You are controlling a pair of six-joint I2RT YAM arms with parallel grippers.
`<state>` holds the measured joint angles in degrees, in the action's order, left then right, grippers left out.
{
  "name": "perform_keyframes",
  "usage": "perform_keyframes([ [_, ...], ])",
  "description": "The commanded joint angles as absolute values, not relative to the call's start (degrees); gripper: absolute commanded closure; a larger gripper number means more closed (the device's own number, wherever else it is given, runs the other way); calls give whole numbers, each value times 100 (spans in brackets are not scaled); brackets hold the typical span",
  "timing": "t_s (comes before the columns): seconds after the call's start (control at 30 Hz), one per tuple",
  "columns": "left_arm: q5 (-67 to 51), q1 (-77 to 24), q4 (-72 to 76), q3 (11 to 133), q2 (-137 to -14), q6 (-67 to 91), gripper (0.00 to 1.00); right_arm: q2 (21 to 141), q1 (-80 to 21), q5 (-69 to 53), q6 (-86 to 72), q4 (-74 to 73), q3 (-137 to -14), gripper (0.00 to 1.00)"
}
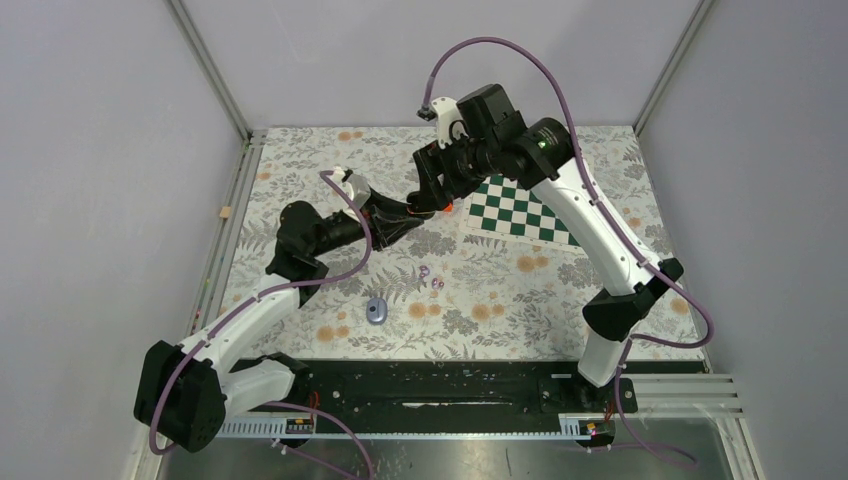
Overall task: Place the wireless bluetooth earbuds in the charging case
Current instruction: Insert the right earbud into the right side groove of the charging case.
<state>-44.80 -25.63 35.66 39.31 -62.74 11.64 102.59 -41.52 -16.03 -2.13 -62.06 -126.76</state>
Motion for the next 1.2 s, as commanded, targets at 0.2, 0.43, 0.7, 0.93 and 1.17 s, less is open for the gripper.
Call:
perform_keyframes([
  [0.2,-4459,-2544,4007,4140,-6143,1195,100,9950,-3958,-1745,-101,-6155,-12489,26],
  [0.43,-4456,-2548,4052,4150,-6155,1221,100,9908,-3943,-1788,-77,-6155,-12386,26],
  [0.7,-4495,-2549,4054,4144,-6147,1239,100,9870,-3848,-1802,-31,-6152,-12341,25],
  [0.93,-4543,-2549,4088,4148,-6166,1257,100,9854,-3788,-1933,-33,-6145,-12299,25],
  [1.17,-4679,-2551,4116,4154,-6179,1279,100,10028,-3787,-2342,-29,-6155,-12496,22],
])
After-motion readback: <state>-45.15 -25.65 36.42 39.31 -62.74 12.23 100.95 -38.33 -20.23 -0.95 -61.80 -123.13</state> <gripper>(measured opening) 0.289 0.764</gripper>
